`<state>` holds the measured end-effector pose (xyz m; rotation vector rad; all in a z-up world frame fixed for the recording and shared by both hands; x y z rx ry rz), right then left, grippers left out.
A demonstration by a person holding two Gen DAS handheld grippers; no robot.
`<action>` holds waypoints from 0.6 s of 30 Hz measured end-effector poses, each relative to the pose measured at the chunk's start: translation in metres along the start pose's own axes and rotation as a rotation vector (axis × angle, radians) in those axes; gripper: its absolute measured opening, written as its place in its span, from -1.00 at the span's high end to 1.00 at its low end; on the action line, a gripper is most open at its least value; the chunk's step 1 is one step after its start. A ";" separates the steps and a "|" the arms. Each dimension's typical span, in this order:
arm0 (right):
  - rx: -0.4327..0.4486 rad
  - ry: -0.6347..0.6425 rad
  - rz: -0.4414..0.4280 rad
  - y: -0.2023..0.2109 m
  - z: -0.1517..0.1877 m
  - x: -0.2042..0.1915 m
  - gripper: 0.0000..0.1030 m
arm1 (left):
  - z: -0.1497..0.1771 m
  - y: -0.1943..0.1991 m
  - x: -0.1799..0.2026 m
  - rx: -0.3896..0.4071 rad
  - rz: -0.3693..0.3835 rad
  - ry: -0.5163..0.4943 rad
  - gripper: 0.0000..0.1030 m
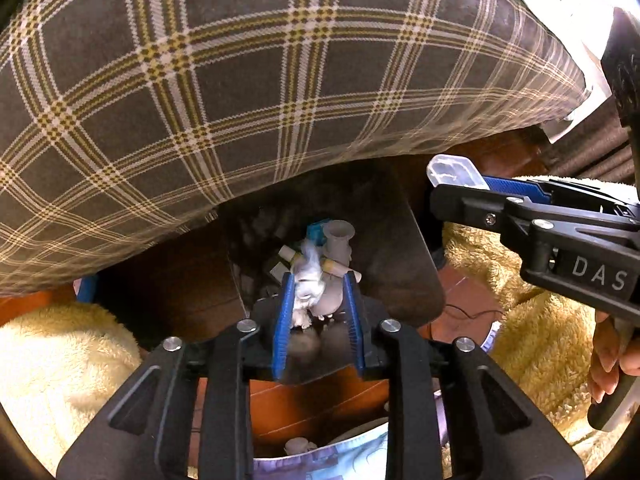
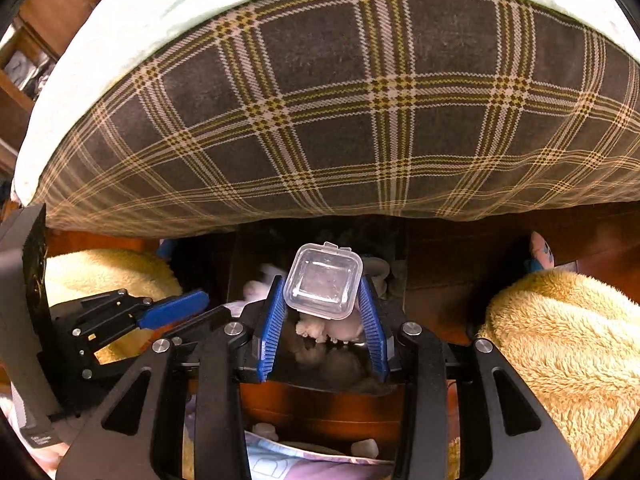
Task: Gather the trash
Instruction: 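Lower both tools to the bin and release the cloth and clear box, then grasp the white tape roll with the left tool while the right tool grasps the pink box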
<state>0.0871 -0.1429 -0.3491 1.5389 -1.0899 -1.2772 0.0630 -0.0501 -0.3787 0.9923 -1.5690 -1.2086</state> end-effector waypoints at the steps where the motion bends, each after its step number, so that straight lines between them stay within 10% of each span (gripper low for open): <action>1: 0.003 -0.008 0.000 0.001 0.000 0.003 0.17 | -0.001 0.001 -0.003 0.001 -0.001 0.002 0.49; 11: 0.091 -0.072 0.007 0.033 -0.008 0.028 -0.64 | 0.000 0.038 -0.020 0.074 -0.050 0.035 -0.04; 18: 0.209 -0.064 0.005 0.085 -0.021 0.028 -0.82 | -0.017 0.092 -0.019 0.173 -0.075 0.043 -0.54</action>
Point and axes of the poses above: each gripper's, at about its wrist camera, not at the fingertips, and y roughly against the way its jaws point, x to its right, z to its underside, the point moved 4 cm from there along -y, roughly the way its jaws point, and after that the axes turned 12 degrees about -x, right-handed, at the moved point
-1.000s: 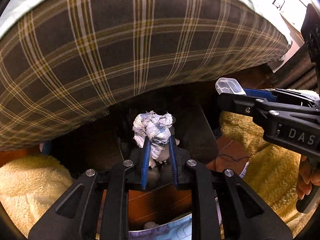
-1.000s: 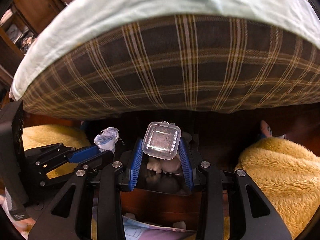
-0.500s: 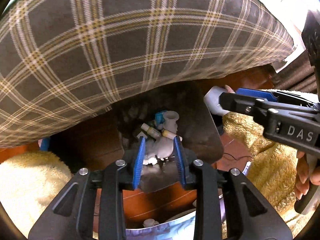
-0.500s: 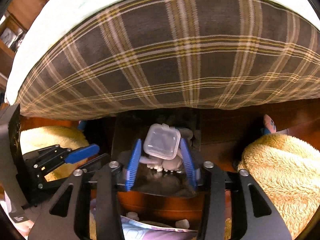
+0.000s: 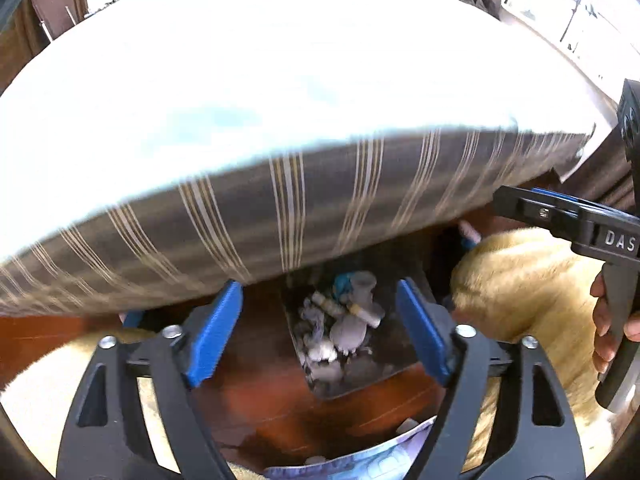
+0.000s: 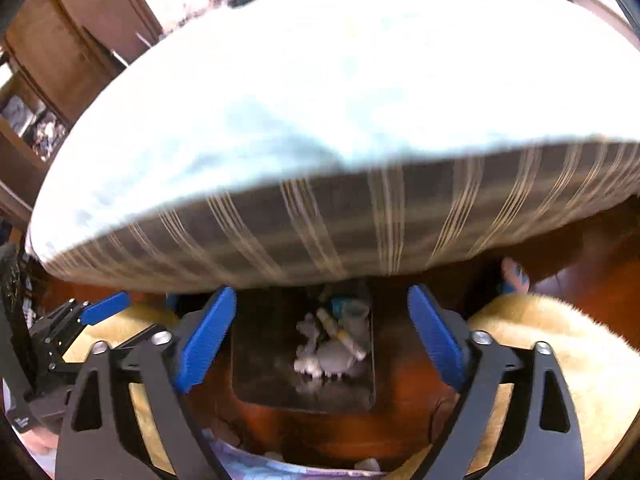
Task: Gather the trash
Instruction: 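Grasp the white tape roll with the left tool while the right tool grasps the pink box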
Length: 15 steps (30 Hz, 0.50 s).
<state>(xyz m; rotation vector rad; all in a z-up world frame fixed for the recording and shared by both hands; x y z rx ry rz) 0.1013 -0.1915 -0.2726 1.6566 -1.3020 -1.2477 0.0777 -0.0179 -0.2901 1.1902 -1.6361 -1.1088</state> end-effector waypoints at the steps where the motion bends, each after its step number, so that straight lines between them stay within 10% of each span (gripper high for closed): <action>1: 0.015 0.006 0.002 0.006 -0.003 -0.001 -0.82 | -0.006 0.008 0.000 0.016 0.003 0.000 -0.57; 15: 0.181 0.063 0.088 0.067 -0.108 0.005 -0.84 | -0.104 0.073 -0.005 0.186 -0.054 -0.033 -0.72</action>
Point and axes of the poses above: each gripper's, at about its wrist camera, not at the fingertips, and y roughly against the way its jaws point, x to its right, z to its underside, the point moved 4 cm from there along -y, roughly the way its jaws point, and after that the axes turned 12 degrees about -x, right-handed, at the moved point
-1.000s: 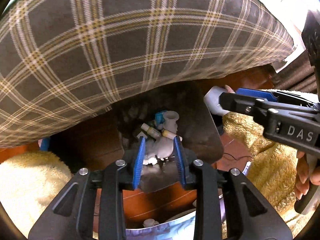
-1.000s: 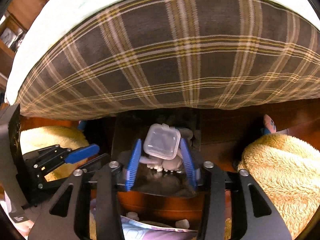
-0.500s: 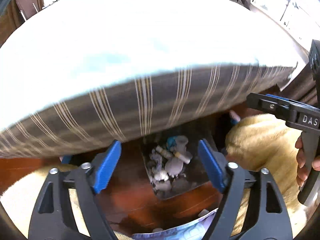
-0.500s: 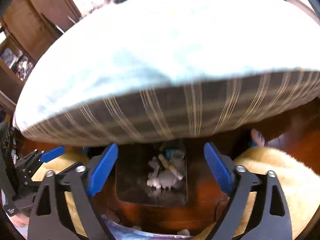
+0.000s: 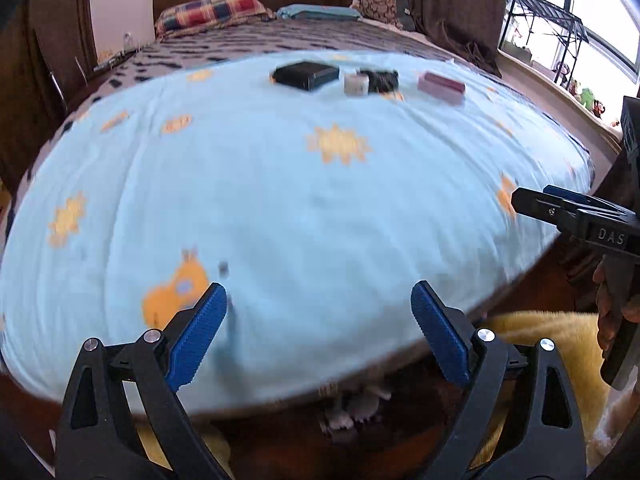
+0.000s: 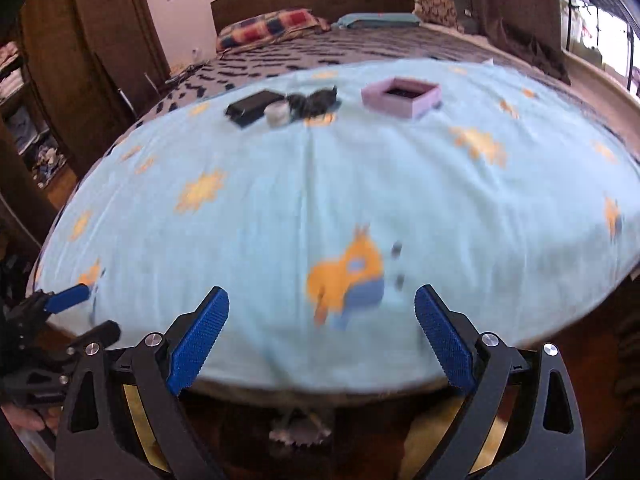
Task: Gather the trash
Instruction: 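Grasp the white tape roll with the left tool while the right tool grasps the pink box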
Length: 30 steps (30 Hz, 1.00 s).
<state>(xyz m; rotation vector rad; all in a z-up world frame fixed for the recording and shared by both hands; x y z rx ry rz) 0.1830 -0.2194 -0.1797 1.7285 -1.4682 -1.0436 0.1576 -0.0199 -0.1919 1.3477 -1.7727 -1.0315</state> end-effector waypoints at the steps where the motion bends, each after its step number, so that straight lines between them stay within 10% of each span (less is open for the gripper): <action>1: 0.003 0.001 0.009 -0.001 -0.007 0.002 -0.84 | -0.009 0.000 0.000 0.006 0.000 -0.003 -0.72; 30: -0.064 -0.092 0.182 -0.101 -0.170 0.093 -0.94 | -0.194 -0.115 0.032 -0.051 0.058 -0.040 -0.65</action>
Point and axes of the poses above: each gripper's, at about its wrist camera, not at the fingertips, and y roughly against the way its jaws point, x to its right, z to its underside, the point moved 4 cm from there along -y, roughly the way its jaws point, and after that the axes turned 12 degrees about -x, right-handed, at the moved point
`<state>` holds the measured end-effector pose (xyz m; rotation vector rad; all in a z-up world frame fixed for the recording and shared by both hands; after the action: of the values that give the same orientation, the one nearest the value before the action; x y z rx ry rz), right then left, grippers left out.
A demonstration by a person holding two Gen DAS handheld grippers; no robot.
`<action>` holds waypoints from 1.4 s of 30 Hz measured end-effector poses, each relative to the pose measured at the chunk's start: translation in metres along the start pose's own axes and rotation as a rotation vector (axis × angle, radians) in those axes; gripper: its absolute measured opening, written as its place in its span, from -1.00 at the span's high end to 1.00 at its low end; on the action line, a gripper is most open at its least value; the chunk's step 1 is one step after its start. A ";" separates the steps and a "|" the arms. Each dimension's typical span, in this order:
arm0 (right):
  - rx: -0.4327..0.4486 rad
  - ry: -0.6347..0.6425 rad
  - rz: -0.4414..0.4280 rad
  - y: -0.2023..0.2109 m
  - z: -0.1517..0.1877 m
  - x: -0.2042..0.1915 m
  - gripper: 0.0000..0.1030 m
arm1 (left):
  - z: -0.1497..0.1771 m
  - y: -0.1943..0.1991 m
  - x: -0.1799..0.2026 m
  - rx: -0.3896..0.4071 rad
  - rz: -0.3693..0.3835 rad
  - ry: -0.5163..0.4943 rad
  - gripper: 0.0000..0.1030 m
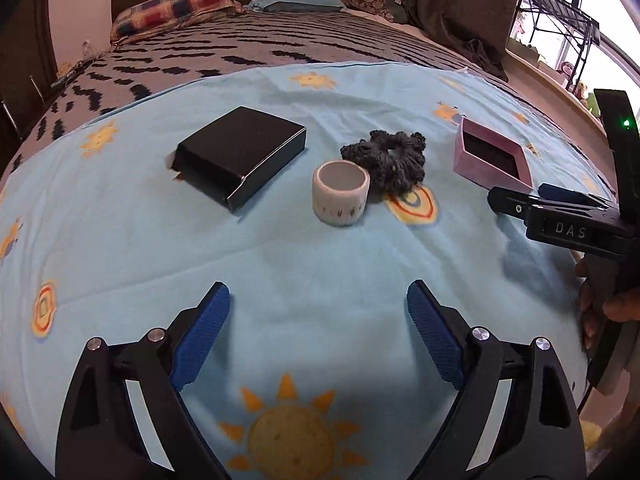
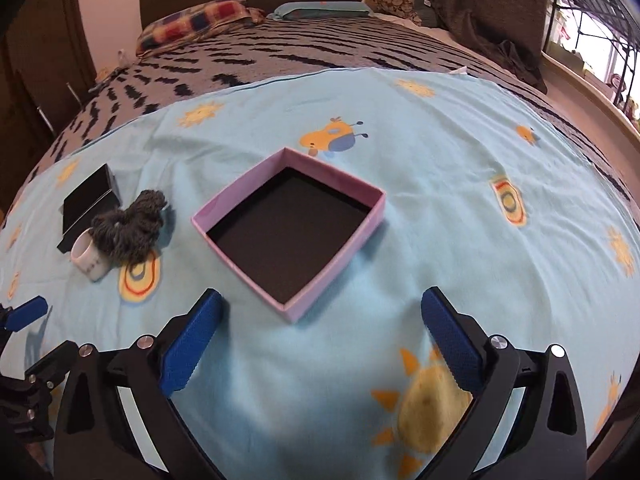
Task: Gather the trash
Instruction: 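Grasp the white tape roll with the left tool while the right tool grasps the pink box, then lower both tools to the bin and release the tape roll and pink box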
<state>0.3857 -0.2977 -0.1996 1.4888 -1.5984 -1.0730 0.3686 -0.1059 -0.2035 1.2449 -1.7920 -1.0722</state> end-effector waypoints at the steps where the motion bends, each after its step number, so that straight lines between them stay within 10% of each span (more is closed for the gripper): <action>1: -0.003 -0.003 0.002 -0.003 -0.005 0.001 -0.94 | -0.004 -0.003 0.000 -0.004 0.003 0.002 -0.64; 17: -0.030 0.034 0.003 -0.029 -0.051 0.003 -0.94 | -0.054 -0.027 0.001 -0.003 0.008 0.014 -0.41; 26: -0.002 0.071 -0.037 -0.023 -0.048 -0.005 -0.76 | -0.057 -0.024 0.001 0.006 0.001 -0.003 0.35; 42: 0.000 0.089 -0.125 0.035 0.046 -0.037 -0.76 | 0.036 0.025 0.013 -0.006 0.017 -0.033 0.36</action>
<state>0.3338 -0.2559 -0.1854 1.6318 -1.4605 -1.0600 0.3236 -0.1050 -0.1944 1.2131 -1.8195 -1.0939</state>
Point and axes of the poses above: each gripper's, at about its wrist camera, not at the fingertips, and y roughly against the way its jaws point, x to its right, z to its underside, the point moved 4 cm from there along -y, roughly the way its jaws point, and after that the axes turned 12 degrees about -x, right-handed, at the moved point
